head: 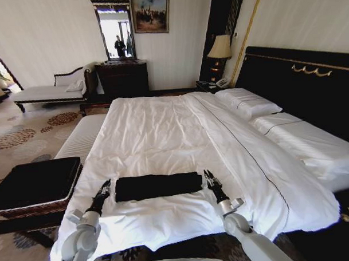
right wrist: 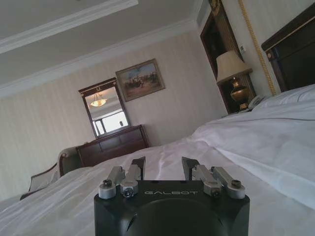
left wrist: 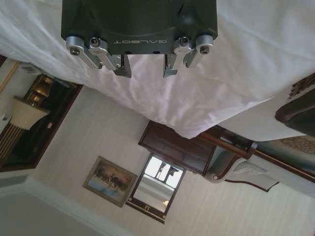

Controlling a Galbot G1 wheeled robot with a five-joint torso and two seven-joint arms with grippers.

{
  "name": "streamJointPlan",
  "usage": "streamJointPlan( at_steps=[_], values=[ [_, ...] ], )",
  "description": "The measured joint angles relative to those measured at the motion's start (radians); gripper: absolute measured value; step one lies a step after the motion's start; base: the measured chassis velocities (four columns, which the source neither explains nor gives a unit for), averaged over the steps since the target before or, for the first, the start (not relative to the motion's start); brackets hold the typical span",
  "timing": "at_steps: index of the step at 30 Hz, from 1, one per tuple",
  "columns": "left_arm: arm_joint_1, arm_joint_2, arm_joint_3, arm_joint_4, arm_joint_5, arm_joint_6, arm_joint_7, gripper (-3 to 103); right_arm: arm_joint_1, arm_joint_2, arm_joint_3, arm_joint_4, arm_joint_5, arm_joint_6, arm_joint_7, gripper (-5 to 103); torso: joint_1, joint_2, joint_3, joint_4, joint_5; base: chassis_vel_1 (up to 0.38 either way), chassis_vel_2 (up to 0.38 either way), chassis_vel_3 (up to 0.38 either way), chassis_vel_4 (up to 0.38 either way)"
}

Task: Fold the clothes on the bed and place them into the basket.

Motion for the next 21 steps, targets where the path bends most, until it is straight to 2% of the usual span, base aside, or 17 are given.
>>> streamJointPlan(
  at_steps=[1, 2, 3, 4, 6, 7, 8, 9, 10, 12, 13, 15, 17, 18, 21],
  values=[
    [-0.028, -0.007, 0.020, -0.006, -0.008, 0.021, -0.013, 45, 0.028, 0.002, -0.009, 0.006, 0.018, -0.028, 0.016, 50, 0.000, 0.000, 0.000, 0.0000, 0.0000, 0.000, 0.000, 0.000, 0.000],
    [-0.028, -0.007, 0.020, -0.006, -0.008, 0.021, -0.013, 45, 0.028, 0.002, -0.009, 0.006, 0.018, -0.028, 0.016, 50, 0.000, 0.000, 0.000, 0.0000, 0.0000, 0.000, 0.000, 0.000, 0.000],
    [-0.067, -0.024, 0.064, -0.001, -0.001, 0.051, -0.030, 51, 0.066, 0.010, -0.033, 0.006, 0.040, -0.061, 0.035, 55, 0.000, 0.000, 0.000, 0.0003, -0.0001, 0.000, 0.000, 0.000, 0.000],
    [-0.101, -0.044, 0.111, 0.018, 0.025, 0.073, -0.046, 51, 0.094, 0.020, -0.058, 0.000, 0.054, -0.087, 0.046, 55, 0.000, 0.000, 0.000, 0.0001, 0.0000, 0.000, 0.000, 0.000, 0.000],
    [-0.163, -0.094, 0.200, 0.092, 0.120, 0.094, -0.067, 61, 0.149, 0.048, -0.132, -0.032, 0.071, -0.140, 0.070, 66, 0.000, 0.000, 0.000, 0.0001, -0.0006, 0.000, 0.000, 0.000, 0.000],
    [-0.163, -0.094, 0.200, 0.092, 0.120, 0.094, -0.067, 61, 0.149, 0.048, -0.132, -0.032, 0.071, -0.140, 0.070, 66, 0.000, 0.000, 0.000, 0.0001, -0.0006, 0.000, 0.000, 0.000, 0.000],
    [-0.182, -0.112, 0.229, 0.130, 0.162, 0.098, -0.071, 68, 0.165, 0.062, -0.162, -0.049, 0.072, -0.157, 0.076, 71, 0.001, 0.000, 0.000, -0.0001, -0.0002, 0.000, 0.000, 0.000, 0.000],
    [-0.201, -0.138, 0.264, 0.187, 0.226, 0.098, -0.075, 68, 0.186, 0.086, -0.202, -0.074, 0.066, -0.185, 0.088, 77, 0.001, 0.000, 0.000, 0.0000, 0.0001, 0.000, 0.000, 0.000, 0.000],
    [-0.209, -0.155, 0.284, 0.228, 0.267, 0.096, -0.075, 73, 0.195, 0.099, -0.228, -0.088, 0.050, -0.208, 0.104, 77, 0.001, 0.000, 0.000, 0.0000, 0.0000, 0.000, 0.000, 0.000, 0.000],
    [-0.208, -0.185, 0.308, 0.297, 0.336, 0.085, -0.081, 84, 0.201, 0.118, -0.284, -0.107, -0.005, -0.264, 0.150, 88, 0.001, 0.000, 0.000, 0.0004, 0.0001, 0.000, 0.000, 0.000, 0.000],
    [-0.208, -0.185, 0.308, 0.297, 0.336, 0.085, -0.081, 84, 0.201, 0.118, -0.284, -0.107, -0.005, -0.264, 0.150, 88, 0.001, 0.000, 0.000, 0.0004, 0.0001, 0.000, 0.000, 0.000, 0.000],
    [-0.190, -0.197, 0.315, 0.323, 0.395, 0.073, -0.090, 94, 0.189, 0.117, -0.317, -0.113, -0.112, -0.327, 0.215, 97, 0.000, 0.000, 0.000, 0.0001, 0.0001, 0.000, 0.000, 0.000, 0.000],
    [-0.171, -0.195, 0.315, 0.326, 0.427, 0.068, -0.092, 98, 0.170, 0.105, -0.327, -0.113, -0.202, -0.360, 0.254, 99, 0.000, 0.000, 0.000, -0.0002, 0.0002, 0.000, 0.000, 0.000, 0.000],
    [-0.171, -0.195, 0.315, 0.326, 0.427, 0.068, -0.092, 98, 0.170, 0.105, -0.327, -0.113, -0.202, -0.360, 0.254, 99, 0.000, 0.000, 0.000, -0.0002, 0.0002, 0.000, 0.000, 0.000, 0.000],
    [-0.154, -0.187, 0.307, 0.325, 0.437, 0.064, -0.094, 100, 0.147, 0.089, -0.327, -0.113, -0.281, -0.379, 0.292, 100, 0.000, 0.000, 0.000, -0.0003, 0.0002, 0.000, 0.000, 0.000, 0.000]
  ],
)
